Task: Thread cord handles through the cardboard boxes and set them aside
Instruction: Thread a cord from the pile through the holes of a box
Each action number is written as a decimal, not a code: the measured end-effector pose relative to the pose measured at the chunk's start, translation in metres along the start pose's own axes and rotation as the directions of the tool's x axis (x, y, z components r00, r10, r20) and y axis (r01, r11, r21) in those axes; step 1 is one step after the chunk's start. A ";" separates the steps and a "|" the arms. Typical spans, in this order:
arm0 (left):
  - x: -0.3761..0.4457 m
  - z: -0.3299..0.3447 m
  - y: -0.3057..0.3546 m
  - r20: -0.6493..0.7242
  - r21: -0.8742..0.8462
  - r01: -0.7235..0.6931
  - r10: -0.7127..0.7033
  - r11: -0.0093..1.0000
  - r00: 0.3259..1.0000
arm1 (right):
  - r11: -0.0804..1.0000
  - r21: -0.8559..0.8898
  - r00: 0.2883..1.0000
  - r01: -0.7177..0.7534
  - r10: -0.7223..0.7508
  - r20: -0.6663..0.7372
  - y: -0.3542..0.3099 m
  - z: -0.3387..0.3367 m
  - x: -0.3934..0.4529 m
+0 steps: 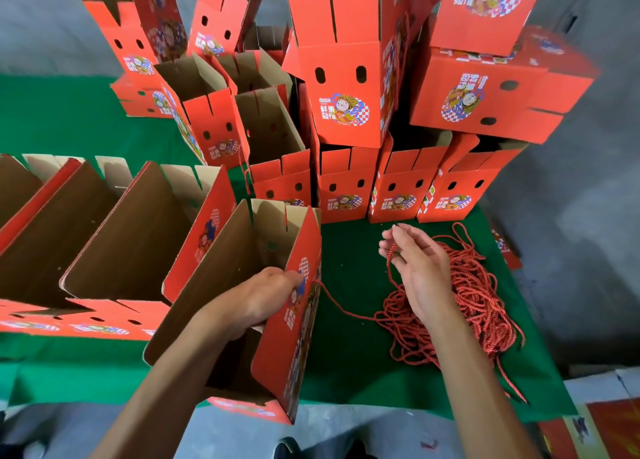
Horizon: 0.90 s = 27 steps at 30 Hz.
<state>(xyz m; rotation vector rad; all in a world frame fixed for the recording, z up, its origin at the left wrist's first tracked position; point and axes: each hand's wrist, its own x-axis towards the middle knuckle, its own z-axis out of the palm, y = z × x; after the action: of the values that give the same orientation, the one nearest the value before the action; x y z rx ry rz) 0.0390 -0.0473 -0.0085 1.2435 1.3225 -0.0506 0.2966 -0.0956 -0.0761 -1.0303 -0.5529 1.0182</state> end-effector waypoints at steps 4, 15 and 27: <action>0.007 -0.007 0.003 -0.069 -0.034 -0.025 0.023 0.999 0.997 | 0.981 -0.191 0.994 0.021 -0.040 -0.100 0.016 -0.001 -0.004; 0.006 -0.016 -0.002 -0.096 -0.013 -0.020 0.019 1.000 0.995 | -0.091 -0.995 0.999 0.038 0.042 0.034 0.112 -0.083 -0.027; 0.019 -0.016 -0.007 -0.044 0.008 -0.027 0.027 1.000 0.999 | -0.201 -0.968 0.986 0.152 0.094 0.136 0.133 -0.099 -0.025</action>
<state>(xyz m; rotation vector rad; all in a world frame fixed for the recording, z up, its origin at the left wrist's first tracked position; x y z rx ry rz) 0.0301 -0.0275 -0.0226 1.2752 1.3443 -0.0090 0.3065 -0.1417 -0.2368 -2.4029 -1.7366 0.3448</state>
